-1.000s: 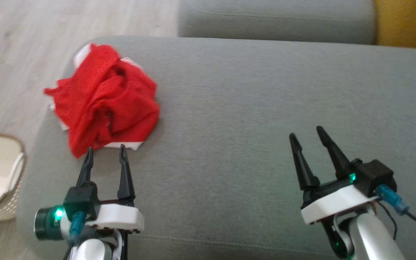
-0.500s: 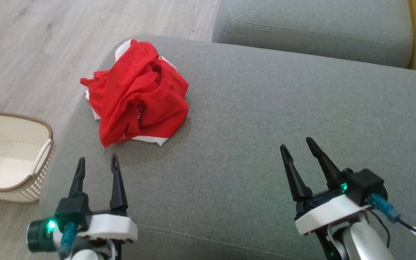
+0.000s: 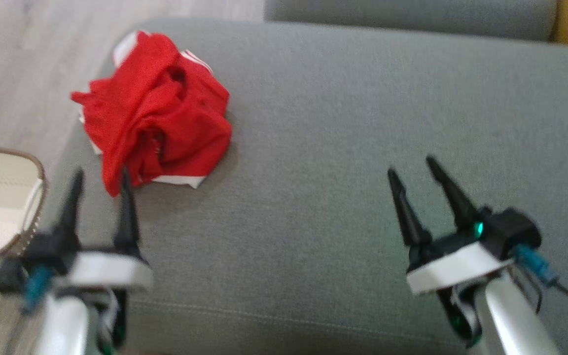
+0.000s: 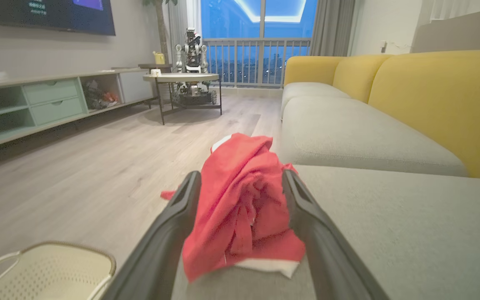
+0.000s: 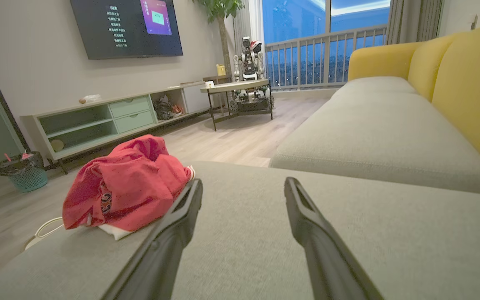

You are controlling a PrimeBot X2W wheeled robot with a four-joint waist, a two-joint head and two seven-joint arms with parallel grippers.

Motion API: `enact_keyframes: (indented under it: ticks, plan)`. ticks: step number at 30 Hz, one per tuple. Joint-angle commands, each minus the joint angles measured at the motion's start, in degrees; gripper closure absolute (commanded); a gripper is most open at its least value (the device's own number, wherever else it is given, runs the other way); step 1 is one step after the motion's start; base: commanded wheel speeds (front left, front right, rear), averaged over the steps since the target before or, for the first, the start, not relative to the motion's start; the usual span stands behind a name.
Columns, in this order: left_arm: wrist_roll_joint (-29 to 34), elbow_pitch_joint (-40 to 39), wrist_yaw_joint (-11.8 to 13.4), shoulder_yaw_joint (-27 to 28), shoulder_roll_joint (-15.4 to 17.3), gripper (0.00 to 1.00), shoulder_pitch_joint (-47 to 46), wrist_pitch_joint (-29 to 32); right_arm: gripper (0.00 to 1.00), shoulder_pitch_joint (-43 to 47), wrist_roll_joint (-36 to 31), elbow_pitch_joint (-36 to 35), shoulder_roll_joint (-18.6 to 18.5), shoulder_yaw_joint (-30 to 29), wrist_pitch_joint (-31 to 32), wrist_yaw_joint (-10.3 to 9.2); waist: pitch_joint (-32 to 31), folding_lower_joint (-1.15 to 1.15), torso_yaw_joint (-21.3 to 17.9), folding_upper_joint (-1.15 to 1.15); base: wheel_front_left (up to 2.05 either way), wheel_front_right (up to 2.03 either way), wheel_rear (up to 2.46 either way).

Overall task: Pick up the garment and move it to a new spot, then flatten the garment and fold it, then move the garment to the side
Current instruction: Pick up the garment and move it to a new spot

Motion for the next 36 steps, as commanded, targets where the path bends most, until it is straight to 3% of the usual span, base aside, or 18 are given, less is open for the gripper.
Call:
enact_keyframes:
  ticks: [1, 8, 11, 18, 28, 29, 30, 36]
  plan:
    - [-0.8, -1.2, -0.7, 2.6, 1.6, 0.00, -4.5, -0.4, 0.00, -3.2, -0.6, -2.6, -0.4, 0.8, -0.5, -0.01, 3.7, 0.00, -2.4, 0.00, 0.00, 0.00, 0.00]
    - [-7.2, 5.9, -7.0, 4.8, 7.8, 0.00, -20.0, 8.0, 0.00, -6.5, -3.1, -6.4, -0.4, -1.6, -0.3, -0.01, 11.4, 0.00, -4.9, 0.00, 0.00, 0.00, 0.00]
    - [-9.6, 9.2, -8.6, 3.6, 10.5, 0.00, -26.3, 13.3, 0.00, -7.1, -4.1, -7.2, -0.4, -2.7, 0.0, -0.01, 13.9, 0.00, -5.4, 0.00, 0.00, 0.00, 0.00]
    - [-12.1, 20.8, -9.4, 1.4, 15.9, 0.00, -38.0, 24.8, 0.00, -8.1, -4.5, -8.4, -0.4, -2.7, 0.4, -0.01, 17.9, 0.00, -7.1, 0.00, 0.00, 0.00, 0.00]
    - [-12.8, 33.5, -9.6, -2.2, 19.3, 0.00, -46.1, 29.6, 0.00, -8.8, -4.1, -8.5, -0.4, -2.4, 0.2, -0.01, 19.7, 0.00, -9.1, 0.00, 0.00, 0.00, 0.00]
    - [-13.0, 34.9, -9.6, -2.4, 19.4, 0.37, -46.7, 30.0, 0.00, -8.8, -4.1, -8.4, -0.4, -2.4, 0.2, -0.01, 19.7, 0.00, -9.3, 0.00, 0.00, 0.00, 0.00]
    - [-13.1, 36.1, -9.6, -2.7, 19.5, 1.00, -47.2, 30.2, 0.00, -8.8, -4.0, -8.4, -0.4, -2.5, 0.1, -0.01, 19.7, 0.00, -9.4, 0.00, 0.00, 0.00, 0.00]
    - [-13.9, 39.7, -9.7, -3.6, 19.7, 1.00, -49.1, 25.5, 0.00, -8.8, -3.7, -7.6, -0.4, -2.8, -0.1, -0.01, 18.5, 0.00, -9.3, 0.00, 0.00, 0.00, 0.00]
